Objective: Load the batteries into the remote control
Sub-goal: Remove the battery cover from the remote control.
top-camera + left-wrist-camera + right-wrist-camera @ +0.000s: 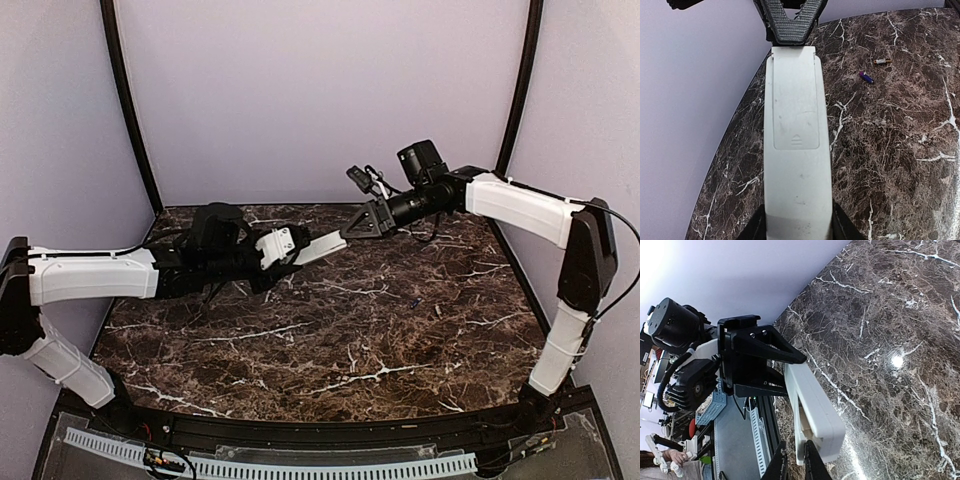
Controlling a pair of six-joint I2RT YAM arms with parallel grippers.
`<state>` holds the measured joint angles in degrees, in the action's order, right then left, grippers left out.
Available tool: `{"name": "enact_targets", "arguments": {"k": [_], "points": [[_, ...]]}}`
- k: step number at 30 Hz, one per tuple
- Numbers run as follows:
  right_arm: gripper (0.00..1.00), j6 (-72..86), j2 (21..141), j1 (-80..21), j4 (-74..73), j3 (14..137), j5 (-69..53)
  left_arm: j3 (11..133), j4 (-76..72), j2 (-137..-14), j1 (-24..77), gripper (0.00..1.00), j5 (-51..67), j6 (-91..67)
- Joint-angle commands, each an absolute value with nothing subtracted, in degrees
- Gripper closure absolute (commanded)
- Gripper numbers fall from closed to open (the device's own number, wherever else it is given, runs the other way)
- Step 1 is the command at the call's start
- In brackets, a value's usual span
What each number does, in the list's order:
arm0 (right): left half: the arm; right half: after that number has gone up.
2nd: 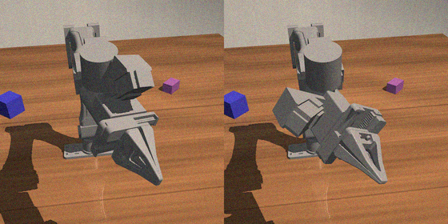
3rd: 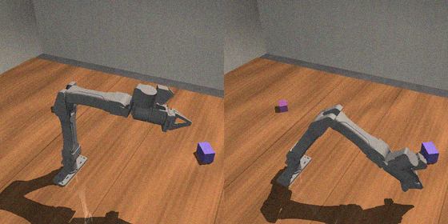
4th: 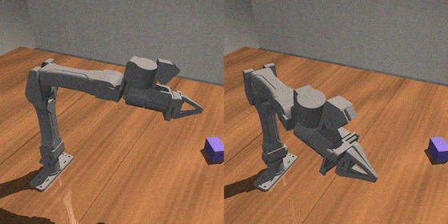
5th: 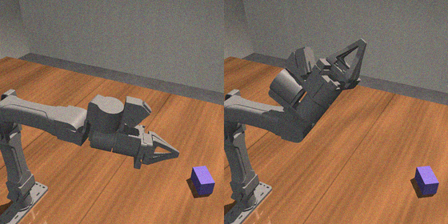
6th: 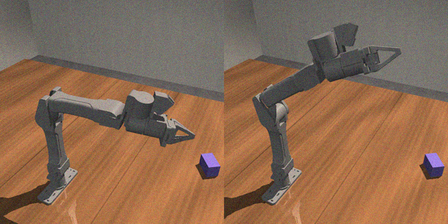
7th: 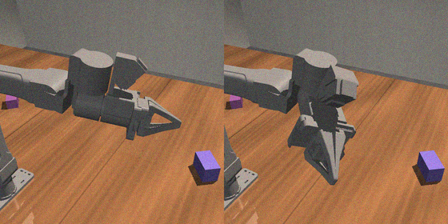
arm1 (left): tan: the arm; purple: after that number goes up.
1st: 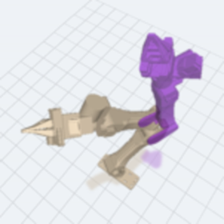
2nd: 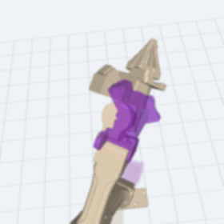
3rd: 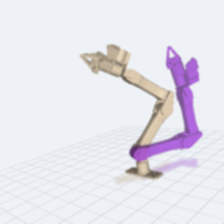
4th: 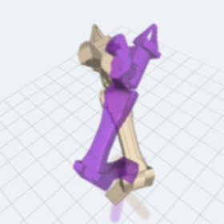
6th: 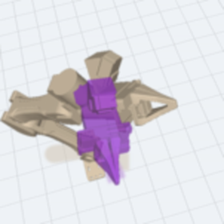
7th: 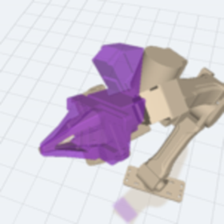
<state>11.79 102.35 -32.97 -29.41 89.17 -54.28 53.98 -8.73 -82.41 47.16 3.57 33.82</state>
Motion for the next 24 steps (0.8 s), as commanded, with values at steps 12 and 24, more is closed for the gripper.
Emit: {"name": "enact_targets", "arguments": {"k": [12,24], "points": [[0.88,12.26,105.88,-34.42,-29.20,89.68,-53.56,54.81,-11.05,-82.53,47.37,1.00,4.31,33.58],[1.00,9.69,104.15,-34.18,-33.70,93.31,-53.74,54.27,-10.17,-83.71,46.97,1.00,1.60,32.85]]}}
